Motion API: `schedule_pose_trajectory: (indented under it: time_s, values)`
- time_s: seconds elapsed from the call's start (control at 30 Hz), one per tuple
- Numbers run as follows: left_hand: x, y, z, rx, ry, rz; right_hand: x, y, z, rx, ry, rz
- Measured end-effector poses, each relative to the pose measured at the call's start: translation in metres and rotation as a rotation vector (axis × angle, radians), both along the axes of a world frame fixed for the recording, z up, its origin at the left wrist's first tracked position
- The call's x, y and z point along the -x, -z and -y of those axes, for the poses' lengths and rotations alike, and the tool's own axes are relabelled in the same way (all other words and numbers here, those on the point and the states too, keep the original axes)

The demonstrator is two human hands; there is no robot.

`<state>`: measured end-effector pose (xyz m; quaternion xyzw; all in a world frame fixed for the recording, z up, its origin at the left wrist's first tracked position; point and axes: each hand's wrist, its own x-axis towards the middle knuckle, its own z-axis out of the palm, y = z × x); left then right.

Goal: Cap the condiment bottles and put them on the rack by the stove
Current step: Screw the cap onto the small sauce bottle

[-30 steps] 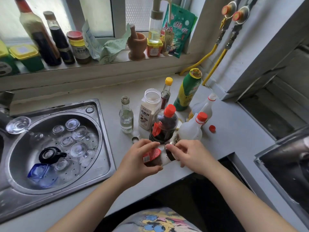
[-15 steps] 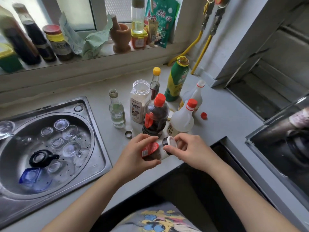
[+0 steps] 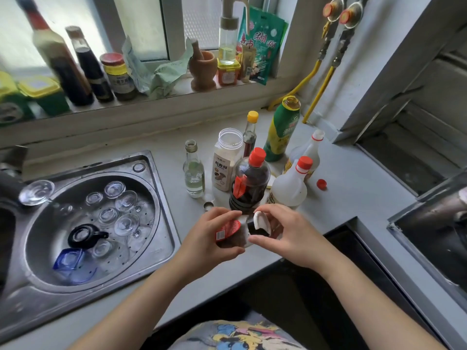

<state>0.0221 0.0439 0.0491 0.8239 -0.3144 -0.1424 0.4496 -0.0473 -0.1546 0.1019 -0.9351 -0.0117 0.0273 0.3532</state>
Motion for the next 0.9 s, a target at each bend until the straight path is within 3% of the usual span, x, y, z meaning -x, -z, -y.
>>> schedule_pose_trajectory:
  time_s: [0.3, 0.43, 0.9]
  values:
    - [-0.005, 0.000, -0.003, 0.081, -0.016, -0.203, -0.007, 0.002, -0.006, 0.108, 0.001, 0.005]
    - [-0.006, 0.000, -0.002, 0.131, -0.029, -0.270, -0.009, -0.005, -0.006, 0.041, -0.028, 0.012]
    - [-0.005, -0.002, 0.003, 0.073, 0.040, -0.154, -0.005, -0.006, 0.001, 0.030, -0.047, 0.090]
